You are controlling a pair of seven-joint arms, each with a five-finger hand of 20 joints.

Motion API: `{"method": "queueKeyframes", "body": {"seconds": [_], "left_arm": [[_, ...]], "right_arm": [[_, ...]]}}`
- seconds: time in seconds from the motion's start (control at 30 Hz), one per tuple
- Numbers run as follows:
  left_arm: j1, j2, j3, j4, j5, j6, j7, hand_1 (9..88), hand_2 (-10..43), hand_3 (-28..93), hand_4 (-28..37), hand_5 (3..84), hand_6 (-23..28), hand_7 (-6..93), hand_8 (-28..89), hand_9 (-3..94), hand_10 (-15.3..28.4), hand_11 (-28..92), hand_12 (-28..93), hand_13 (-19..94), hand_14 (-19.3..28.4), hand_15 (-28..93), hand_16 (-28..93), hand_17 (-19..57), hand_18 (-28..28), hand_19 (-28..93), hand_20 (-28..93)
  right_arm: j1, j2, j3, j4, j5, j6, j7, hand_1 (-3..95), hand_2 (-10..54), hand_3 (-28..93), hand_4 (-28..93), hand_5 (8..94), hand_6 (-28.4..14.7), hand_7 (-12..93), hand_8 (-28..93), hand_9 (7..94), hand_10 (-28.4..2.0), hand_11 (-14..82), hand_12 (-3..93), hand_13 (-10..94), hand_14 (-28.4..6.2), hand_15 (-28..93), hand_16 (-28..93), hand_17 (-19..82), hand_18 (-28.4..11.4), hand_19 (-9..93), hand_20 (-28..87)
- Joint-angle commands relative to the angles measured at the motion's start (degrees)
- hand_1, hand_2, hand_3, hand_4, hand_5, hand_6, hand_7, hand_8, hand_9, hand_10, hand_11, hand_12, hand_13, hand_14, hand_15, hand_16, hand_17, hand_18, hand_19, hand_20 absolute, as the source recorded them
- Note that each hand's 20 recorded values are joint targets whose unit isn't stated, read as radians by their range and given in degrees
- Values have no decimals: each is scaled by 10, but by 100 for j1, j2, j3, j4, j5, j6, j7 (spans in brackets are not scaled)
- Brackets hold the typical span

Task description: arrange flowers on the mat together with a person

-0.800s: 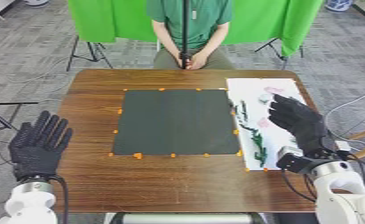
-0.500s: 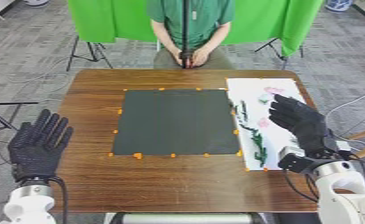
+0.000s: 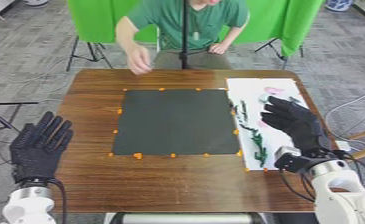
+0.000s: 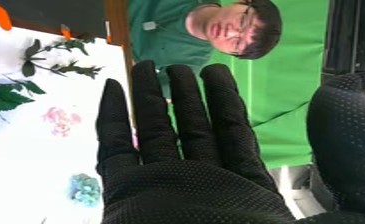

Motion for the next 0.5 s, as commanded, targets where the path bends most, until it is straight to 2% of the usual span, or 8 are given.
{"method": "queueKeyframes", "body": {"seconds": [0.03,0.1,0.17,0.23,0.3,0.5], "left_arm": [[-63,-47,62,63,-6,5,-87,278,142,754,-283,466,91,143,-102,411,133,214,63,307,164,313,-74,-69,159,407,94],[-86,-55,83,70,-31,36,-96,278,142,754,-283,467,90,144,-103,411,133,214,64,307,165,315,-75,-69,159,406,95],[-79,-66,79,78,-23,-17,-128,278,142,754,-283,467,90,146,-103,412,133,214,65,307,165,315,-75,-70,159,407,95],[-41,-67,79,71,-25,-4,-135,278,142,754,-283,468,90,146,-104,413,133,214,65,307,165,316,-76,-69,159,406,96],[8,-69,59,55,-58,16,-112,279,142,754,-283,469,91,147,-104,415,134,214,66,308,165,317,-76,-70,160,406,96],[33,-56,67,53,-51,9,-58,279,142,754,-283,470,91,148,-105,417,134,216,67,309,167,320,-77,-71,161,405,98]], "right_arm": [[53,25,29,32,1,21,-11,189,18,806,-251,472,-39,157,-118,483,-138,86,133,413,-148,136,185,114,-188,324,135],[19,24,60,23,-5,2,8,193,11,808,-252,474,-38,159,-119,485,-136,87,134,416,-147,136,187,113,-188,324,135],[5,28,62,21,12,-4,20,194,9,809,-254,475,-38,160,-120,486,-135,88,134,417,-147,136,189,113,-188,324,136],[-2,35,82,20,-2,-37,28,195,8,809,-254,476,-38,160,-121,487,-136,88,134,417,-146,136,191,113,-188,322,136],[0,37,110,27,4,-75,18,197,7,808,-255,476,-38,160,-121,488,-137,87,134,419,-146,136,192,113,-188,322,136],[-18,45,158,14,13,-85,10,198,7,807,-256,478,-38,161,-122,491,-138,89,135,420,-145,135,193,113,-188,321,137]]}}
